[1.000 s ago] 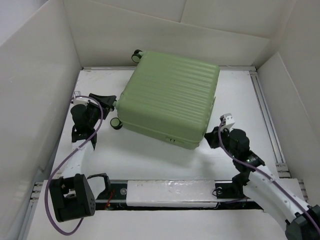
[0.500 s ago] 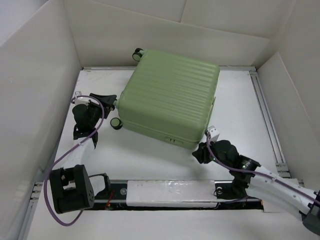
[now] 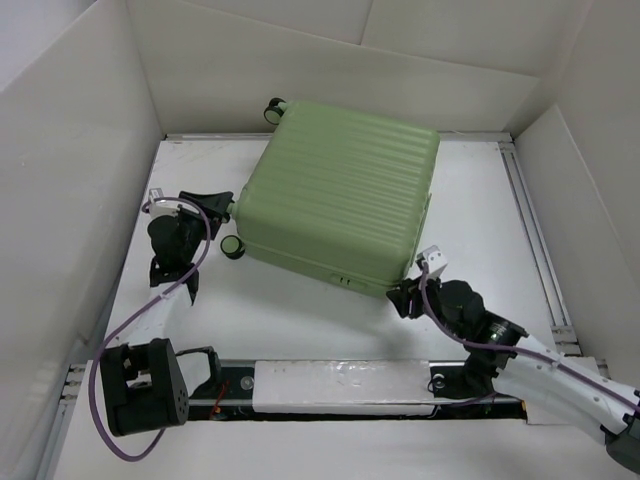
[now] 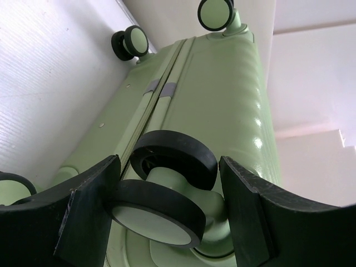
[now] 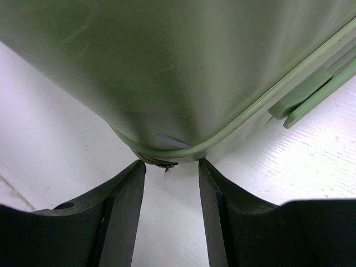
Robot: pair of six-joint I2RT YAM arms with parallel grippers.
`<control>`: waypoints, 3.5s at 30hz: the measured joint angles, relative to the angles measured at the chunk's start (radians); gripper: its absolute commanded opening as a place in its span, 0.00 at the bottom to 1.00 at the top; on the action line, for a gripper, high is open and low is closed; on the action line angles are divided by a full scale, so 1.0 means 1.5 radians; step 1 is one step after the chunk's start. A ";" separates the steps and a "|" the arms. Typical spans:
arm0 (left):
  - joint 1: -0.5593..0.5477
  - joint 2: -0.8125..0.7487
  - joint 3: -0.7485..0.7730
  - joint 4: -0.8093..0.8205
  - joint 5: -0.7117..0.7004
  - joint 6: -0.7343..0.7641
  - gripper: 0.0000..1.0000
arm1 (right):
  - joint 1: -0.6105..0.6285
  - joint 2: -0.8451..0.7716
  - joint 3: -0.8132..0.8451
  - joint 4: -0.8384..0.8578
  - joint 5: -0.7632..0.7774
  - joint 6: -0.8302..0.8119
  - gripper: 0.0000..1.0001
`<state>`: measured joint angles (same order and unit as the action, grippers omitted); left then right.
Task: Pack the luggage
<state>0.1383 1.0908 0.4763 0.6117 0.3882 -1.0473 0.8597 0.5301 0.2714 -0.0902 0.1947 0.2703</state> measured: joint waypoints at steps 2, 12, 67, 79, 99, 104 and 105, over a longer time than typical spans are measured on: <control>-0.001 -0.002 -0.006 0.007 -0.003 -0.002 0.00 | 0.000 0.001 -0.001 0.001 0.001 -0.010 0.47; -0.009 -0.006 -0.024 0.039 -0.014 -0.007 0.00 | 0.004 0.045 -0.015 0.036 0.014 -0.031 0.00; -0.520 -0.244 -0.196 0.092 -0.299 0.000 0.00 | 0.269 0.624 0.322 0.223 0.180 0.020 0.00; -0.581 -0.249 -0.179 0.042 -0.428 -0.028 0.00 | 0.292 0.731 0.292 0.465 0.286 0.019 0.00; -0.740 -0.335 0.079 -0.250 -0.429 0.154 1.00 | 0.428 0.199 0.189 0.072 0.335 0.222 0.76; -0.698 -0.248 0.149 -0.281 -0.485 0.170 1.00 | 0.426 0.192 0.188 -0.056 0.336 0.267 0.70; -0.689 -0.223 0.168 -0.293 -0.489 0.173 1.00 | 0.426 0.192 0.188 -0.078 0.336 0.274 0.66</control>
<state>-0.8951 0.7563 0.7280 0.1722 -0.3450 -0.7872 1.4994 0.8181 0.5529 -0.2066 0.6987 0.6815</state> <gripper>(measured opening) 0.997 0.709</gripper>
